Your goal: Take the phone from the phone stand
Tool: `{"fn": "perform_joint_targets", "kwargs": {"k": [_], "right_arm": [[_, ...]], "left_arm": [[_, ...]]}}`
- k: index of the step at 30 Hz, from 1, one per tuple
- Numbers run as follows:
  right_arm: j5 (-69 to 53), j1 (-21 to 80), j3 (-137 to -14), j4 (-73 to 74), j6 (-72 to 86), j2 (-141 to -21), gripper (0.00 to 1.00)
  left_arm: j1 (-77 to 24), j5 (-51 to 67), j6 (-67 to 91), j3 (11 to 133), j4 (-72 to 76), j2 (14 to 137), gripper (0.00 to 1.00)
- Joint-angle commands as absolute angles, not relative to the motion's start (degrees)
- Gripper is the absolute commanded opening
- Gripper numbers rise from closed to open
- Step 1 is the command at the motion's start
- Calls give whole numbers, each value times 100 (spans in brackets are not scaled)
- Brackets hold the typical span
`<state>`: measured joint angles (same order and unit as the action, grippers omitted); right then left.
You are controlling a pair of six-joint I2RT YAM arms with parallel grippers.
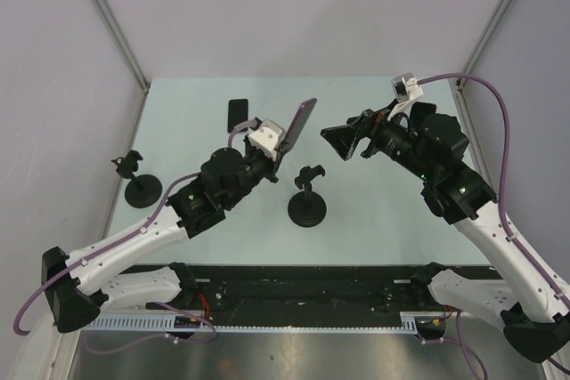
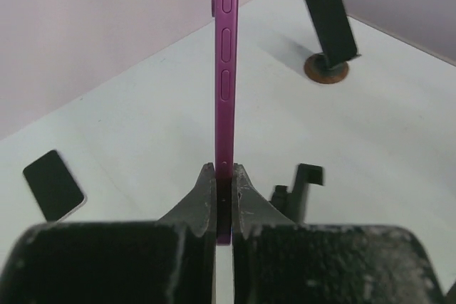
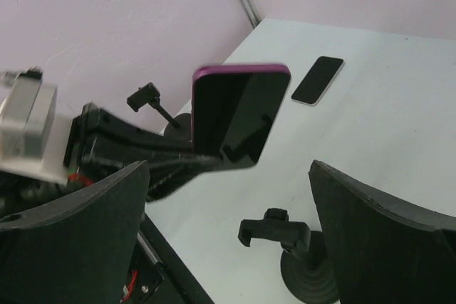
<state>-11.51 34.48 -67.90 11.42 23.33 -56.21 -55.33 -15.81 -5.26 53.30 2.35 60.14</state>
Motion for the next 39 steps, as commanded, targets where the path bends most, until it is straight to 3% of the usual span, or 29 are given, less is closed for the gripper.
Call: {"fn": "perform_joint_targets", "kwargs": {"k": [1, 12, 20, 30, 39], "right_arm": [[-844, 3428, -6988, 1300, 2022, -5266, 100], [-186, 3393, -6733, 1942, 1617, -4694, 100], [-9, 3384, -6487, 2259, 1424, -4412, 100], [141, 3366, -6434, 2645, 1222, -4236, 100], [115, 3357, -6434, 2777, 1143, -4175, 100]], "left_arm": [[-4827, -1240, 359, 5291, 642, 5660, 0], [-2497, 666, 2249, 5300, 641, 6441, 0], [-1557, 1423, 2785, 6019, 756, 8275, 0], [-1055, 2082, 3260, 7680, 773, 10808, 1], [-914, 2179, 3533, 8841, 572, 12031, 0]]}}
